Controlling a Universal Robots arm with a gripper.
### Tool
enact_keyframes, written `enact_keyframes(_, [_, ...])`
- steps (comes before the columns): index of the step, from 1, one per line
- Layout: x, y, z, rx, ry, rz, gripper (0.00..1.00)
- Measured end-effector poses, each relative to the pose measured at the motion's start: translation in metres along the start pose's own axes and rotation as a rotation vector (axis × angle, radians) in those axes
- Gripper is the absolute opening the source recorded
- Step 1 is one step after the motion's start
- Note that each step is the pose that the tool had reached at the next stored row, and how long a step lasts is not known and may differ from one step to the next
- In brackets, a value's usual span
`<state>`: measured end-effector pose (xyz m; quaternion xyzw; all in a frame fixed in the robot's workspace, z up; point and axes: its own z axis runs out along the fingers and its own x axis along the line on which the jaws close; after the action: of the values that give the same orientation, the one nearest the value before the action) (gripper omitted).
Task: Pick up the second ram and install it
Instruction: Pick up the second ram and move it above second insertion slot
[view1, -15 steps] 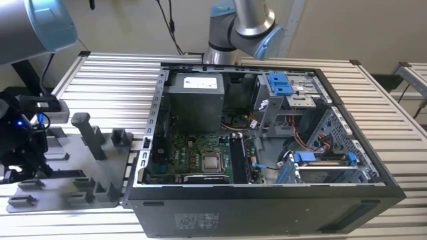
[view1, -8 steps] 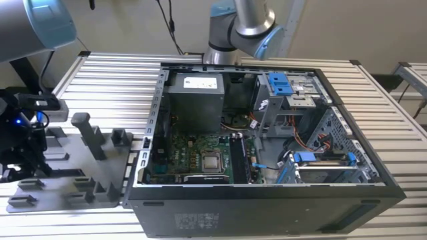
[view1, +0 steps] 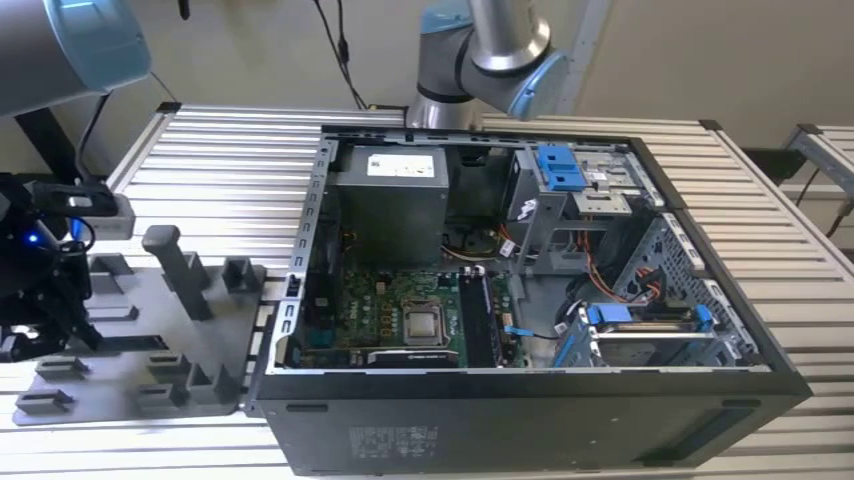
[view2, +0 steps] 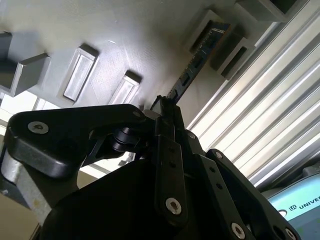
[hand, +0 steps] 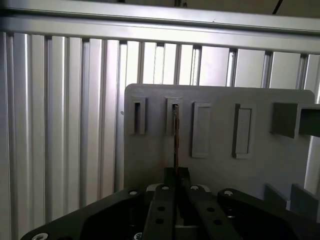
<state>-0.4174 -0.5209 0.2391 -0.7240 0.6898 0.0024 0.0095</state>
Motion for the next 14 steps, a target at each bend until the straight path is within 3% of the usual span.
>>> enact_keyframes(14, [-0.0003, -0.0002, -0.0178, 0.0001, 0.0000, 0.003, 0.14])
